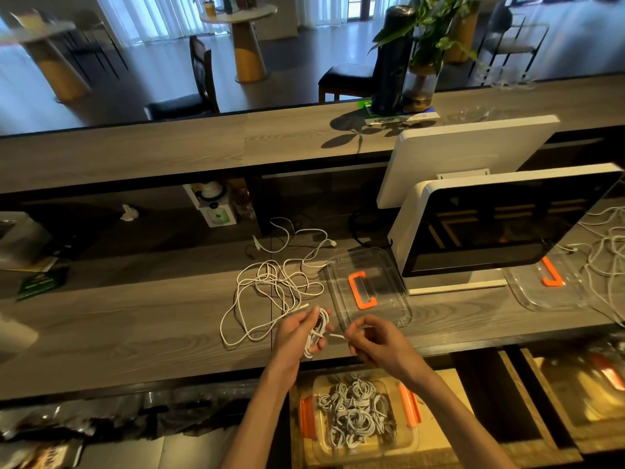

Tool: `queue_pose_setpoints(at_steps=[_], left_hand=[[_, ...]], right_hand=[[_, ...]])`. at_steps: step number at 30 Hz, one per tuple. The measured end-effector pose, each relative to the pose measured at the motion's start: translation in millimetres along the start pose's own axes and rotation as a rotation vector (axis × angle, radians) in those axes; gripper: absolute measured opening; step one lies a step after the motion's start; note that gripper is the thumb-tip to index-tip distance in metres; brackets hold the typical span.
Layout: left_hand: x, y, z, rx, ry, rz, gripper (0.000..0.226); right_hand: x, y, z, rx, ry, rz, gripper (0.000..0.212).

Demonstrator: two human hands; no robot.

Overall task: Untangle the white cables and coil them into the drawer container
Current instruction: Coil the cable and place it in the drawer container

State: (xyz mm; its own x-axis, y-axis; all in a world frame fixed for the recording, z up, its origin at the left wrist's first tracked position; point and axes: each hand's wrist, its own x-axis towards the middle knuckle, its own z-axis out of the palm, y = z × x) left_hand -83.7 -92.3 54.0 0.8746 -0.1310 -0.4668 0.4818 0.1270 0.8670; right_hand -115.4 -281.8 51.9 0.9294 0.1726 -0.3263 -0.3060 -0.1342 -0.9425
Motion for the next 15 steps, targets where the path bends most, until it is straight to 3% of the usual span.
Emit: queue_pose_setpoints(at_steps=[6,11,15], left_hand=[[5.5,-0.5,19.2,0.154,0.11,-0.022,0.024],[9.7,-3.4,20.5,0.192,0.113,-0.032,0.028],[11.6,1.0,15.7,0.251,0.013,-0.103,0.076]], right_hand=[[-1.4,-17.5,4.8,-0.126,-0.067,-0.213,0.013],[-1.0,-26.4,-1.3,-0.093,-0.238,-0.202,0.021],[1.9,-32.9,-6.2,-0.103,-0.301,-0.211,0.022]])
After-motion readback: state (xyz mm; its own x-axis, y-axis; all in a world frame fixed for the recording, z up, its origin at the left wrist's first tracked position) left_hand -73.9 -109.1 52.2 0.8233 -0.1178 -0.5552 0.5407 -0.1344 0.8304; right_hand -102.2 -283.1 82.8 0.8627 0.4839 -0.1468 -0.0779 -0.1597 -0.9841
